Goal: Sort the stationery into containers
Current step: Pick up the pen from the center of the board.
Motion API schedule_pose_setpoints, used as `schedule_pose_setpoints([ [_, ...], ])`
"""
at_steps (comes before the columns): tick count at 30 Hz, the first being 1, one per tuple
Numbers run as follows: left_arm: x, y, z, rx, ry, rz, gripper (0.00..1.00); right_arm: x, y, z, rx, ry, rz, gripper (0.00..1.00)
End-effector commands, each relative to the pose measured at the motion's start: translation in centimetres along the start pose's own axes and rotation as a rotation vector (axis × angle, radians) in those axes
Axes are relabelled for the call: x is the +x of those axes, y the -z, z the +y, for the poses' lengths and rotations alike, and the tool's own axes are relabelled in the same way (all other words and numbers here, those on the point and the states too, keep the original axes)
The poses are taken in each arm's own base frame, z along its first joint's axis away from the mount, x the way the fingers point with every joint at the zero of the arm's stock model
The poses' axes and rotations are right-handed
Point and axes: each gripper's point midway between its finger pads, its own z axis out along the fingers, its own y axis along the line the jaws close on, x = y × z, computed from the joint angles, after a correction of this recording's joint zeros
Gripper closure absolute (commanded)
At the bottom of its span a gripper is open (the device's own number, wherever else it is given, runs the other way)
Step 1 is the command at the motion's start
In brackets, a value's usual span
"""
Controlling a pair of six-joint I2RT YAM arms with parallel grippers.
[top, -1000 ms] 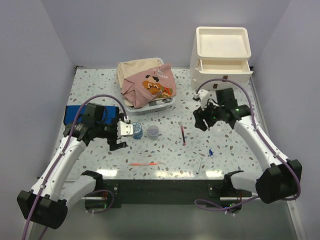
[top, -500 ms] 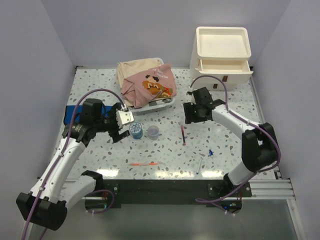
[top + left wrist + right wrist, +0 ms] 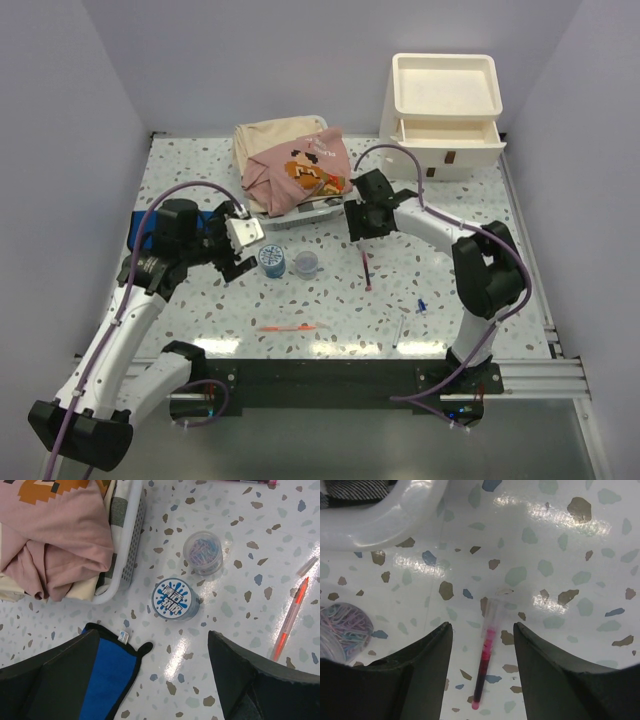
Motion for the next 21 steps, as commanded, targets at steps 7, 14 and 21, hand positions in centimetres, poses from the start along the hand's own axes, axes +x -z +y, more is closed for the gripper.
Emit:
schedule_pose_setpoints([
  [7, -1.7, 0.0, 2.4, -0.073, 0.0, -0.036, 0.05, 0.5, -0.8, -0.4, 0.055, 0.014, 0.038, 0.46],
  [14, -1.6, -0.1, 2.8, -0.083, 0.006, -0.035, 0.05, 2.0, -2.0, -0.6, 0.079, 0.019, 0.097, 0.47],
  [21, -1.5, -0.1, 3.1, -0.103, 0.008, -0.031, 0.05, 5.1, -3.2, -0.8, 0.119, 0.06, 0.178, 0.57],
])
